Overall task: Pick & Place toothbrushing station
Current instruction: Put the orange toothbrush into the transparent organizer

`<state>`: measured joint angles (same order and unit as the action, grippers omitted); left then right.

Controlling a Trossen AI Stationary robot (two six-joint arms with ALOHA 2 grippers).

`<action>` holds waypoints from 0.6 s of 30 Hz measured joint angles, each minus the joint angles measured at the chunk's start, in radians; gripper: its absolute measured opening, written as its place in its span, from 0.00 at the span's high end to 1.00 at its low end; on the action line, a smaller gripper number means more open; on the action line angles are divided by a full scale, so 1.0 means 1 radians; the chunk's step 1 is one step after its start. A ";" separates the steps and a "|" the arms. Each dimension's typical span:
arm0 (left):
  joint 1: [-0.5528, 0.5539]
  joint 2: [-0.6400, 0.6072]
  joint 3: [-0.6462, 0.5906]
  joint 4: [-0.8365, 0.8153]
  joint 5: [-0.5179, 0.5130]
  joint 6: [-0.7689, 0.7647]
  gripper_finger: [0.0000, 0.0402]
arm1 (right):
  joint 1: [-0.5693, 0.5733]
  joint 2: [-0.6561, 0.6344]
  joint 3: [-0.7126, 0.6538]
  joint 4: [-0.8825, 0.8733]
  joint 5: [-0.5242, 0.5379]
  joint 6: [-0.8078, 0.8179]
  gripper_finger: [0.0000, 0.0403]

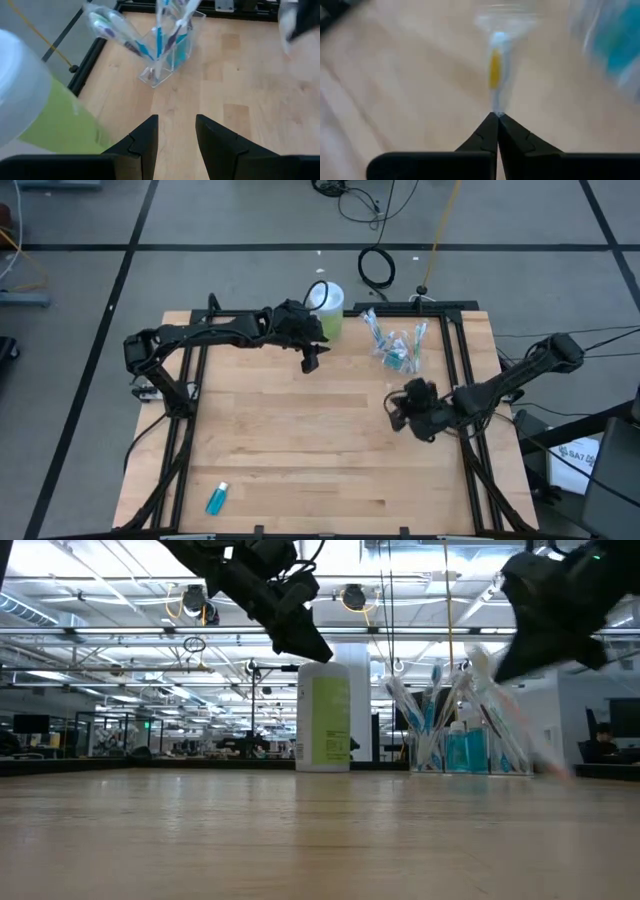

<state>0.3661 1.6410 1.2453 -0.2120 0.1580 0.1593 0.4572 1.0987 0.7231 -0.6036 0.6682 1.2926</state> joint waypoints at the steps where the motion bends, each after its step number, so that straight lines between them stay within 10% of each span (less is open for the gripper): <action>1: -0.004 0.000 0.000 0.000 0.000 0.005 0.66 | -0.011 -0.021 0.000 0.009 0.049 -0.059 1.00; 18: -0.068 0.000 0.001 -0.049 -0.002 -0.004 0.66 | -0.252 -0.415 0.002 0.026 0.337 -0.796 1.00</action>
<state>0.2984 1.6413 1.2461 -0.2610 0.1555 0.1554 0.2052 0.6836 0.7246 -0.5779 1.0047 0.4964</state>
